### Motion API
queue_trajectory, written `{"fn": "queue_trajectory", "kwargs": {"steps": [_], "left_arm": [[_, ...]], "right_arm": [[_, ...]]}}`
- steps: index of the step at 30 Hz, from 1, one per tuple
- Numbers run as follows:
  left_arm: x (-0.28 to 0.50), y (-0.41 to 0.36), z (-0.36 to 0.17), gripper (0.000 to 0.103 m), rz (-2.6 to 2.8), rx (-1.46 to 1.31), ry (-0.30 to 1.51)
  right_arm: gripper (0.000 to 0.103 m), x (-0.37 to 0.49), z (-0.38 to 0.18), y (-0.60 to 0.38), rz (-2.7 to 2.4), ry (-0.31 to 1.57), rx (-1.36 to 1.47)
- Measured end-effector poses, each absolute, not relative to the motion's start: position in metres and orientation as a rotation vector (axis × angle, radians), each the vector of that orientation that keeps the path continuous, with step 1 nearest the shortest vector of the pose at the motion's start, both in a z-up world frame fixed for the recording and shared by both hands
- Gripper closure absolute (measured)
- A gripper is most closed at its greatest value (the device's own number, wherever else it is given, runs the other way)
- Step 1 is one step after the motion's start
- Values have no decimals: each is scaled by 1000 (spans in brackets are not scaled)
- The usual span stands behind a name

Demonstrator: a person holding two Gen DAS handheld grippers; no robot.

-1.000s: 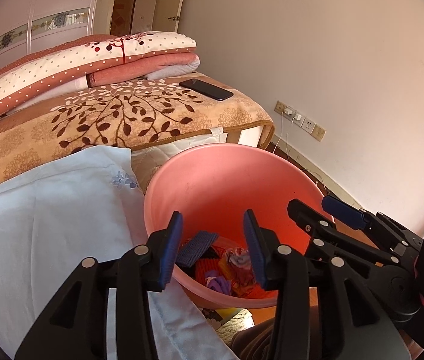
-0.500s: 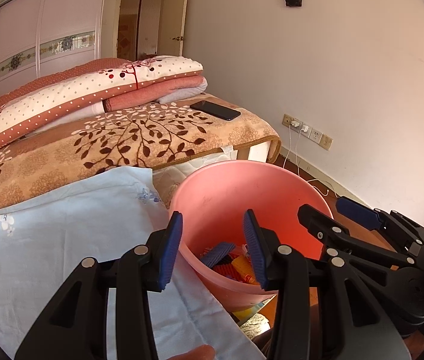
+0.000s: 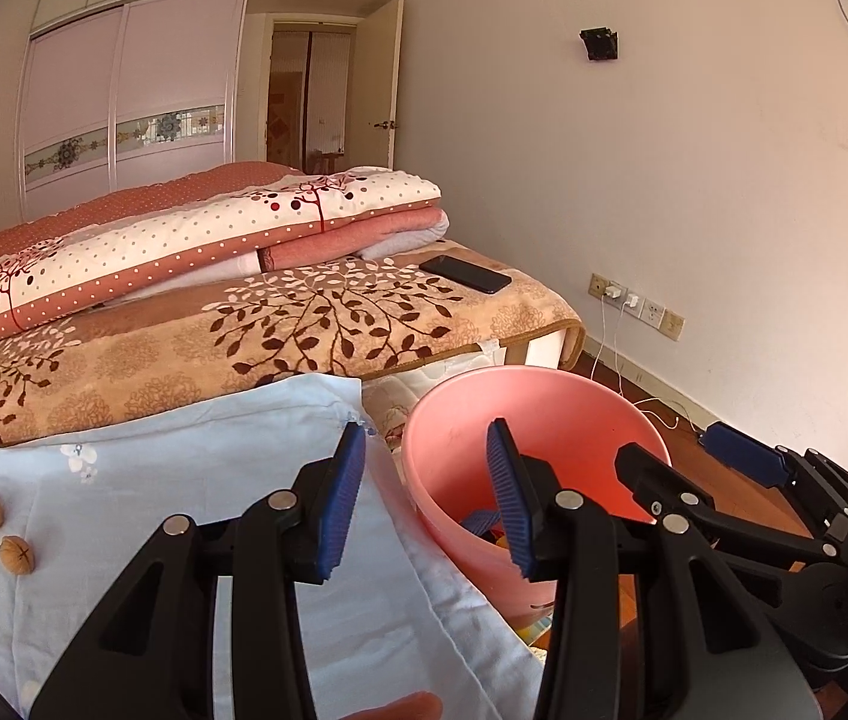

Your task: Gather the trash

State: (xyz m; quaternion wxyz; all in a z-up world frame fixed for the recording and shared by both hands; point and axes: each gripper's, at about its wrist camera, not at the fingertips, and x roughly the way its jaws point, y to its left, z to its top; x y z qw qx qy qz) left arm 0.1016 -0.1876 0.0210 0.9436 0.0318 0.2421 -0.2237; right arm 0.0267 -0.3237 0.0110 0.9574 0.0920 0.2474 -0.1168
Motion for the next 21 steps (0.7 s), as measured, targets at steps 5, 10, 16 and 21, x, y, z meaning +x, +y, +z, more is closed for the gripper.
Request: {"fn": "queue_trajectory", "kwargs": {"steps": [5,10,16,21], "left_arm": [[96,-178,24,60,-448,50,487],[91,-171,27,60,-439,43,478],[87,-162,30,60,-426,36,474],[83,-154,32,60,-415,30,467]], "right_arm": [[33,18,14,-314,-234,487,181],[30,11,17,-306,-238,468,176],[30,4,23,-297,-237,448,169],[29,-2,28,-291,-238,433,159]]}}
